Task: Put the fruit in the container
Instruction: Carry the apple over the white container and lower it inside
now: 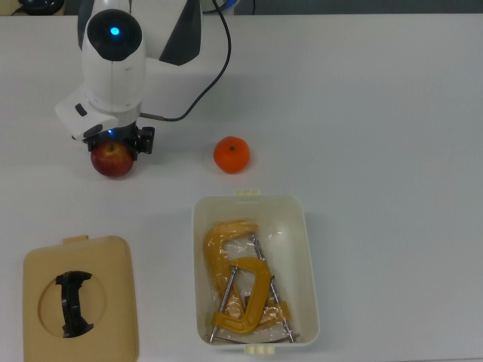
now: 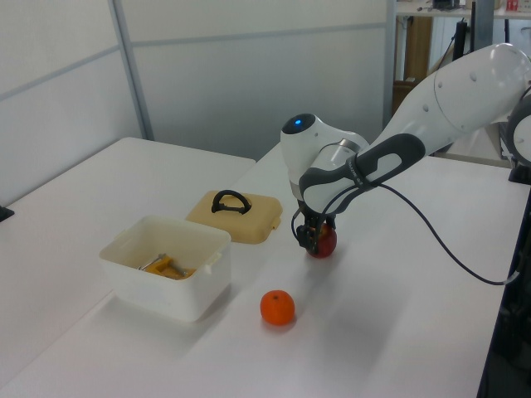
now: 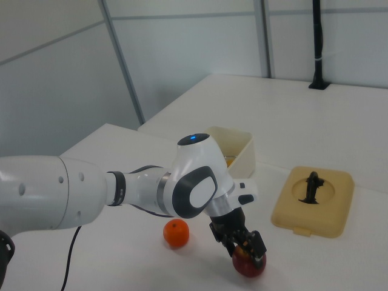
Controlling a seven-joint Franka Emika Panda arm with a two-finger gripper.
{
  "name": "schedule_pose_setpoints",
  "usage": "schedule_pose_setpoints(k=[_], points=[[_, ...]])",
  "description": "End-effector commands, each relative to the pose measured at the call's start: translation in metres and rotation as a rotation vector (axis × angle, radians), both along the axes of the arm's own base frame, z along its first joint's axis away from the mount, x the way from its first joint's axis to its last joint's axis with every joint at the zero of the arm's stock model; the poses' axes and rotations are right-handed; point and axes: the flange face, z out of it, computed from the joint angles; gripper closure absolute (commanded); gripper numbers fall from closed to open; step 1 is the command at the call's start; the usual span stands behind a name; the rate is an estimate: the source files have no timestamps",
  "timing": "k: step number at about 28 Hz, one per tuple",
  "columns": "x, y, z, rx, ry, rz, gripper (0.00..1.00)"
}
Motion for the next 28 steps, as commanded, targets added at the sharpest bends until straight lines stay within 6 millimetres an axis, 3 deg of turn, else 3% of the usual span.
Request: schedule_pose_setpoints(k=[1, 3, 4, 11, 17, 21, 22, 24, 28], points=[[0.006, 0.001, 0.023, -0.009, -0.064, -0.032, 1.0], [0.005, -0.001, 0.038, 0.005, -0.091, -0.048, 1.0], [0.007, -0.001, 0.057, 0.038, -0.129, -0.077, 1.0], [0.04, 0.013, 0.126, 0.161, -0.267, -0.216, 1.0], [0.066, 0.053, 0.147, 0.209, -0.363, -0.302, 1.0], [0.078, 0.082, 0.147, 0.239, -0.424, -0.332, 0.99], [0.082, 0.1, 0.149, 0.257, -0.464, -0.341, 0.99], [0.085, 0.114, 0.15, 0.275, -0.498, -0.353, 0.99], [0.089, 0.149, 0.14, 0.302, -0.511, -0.372, 0.99]])
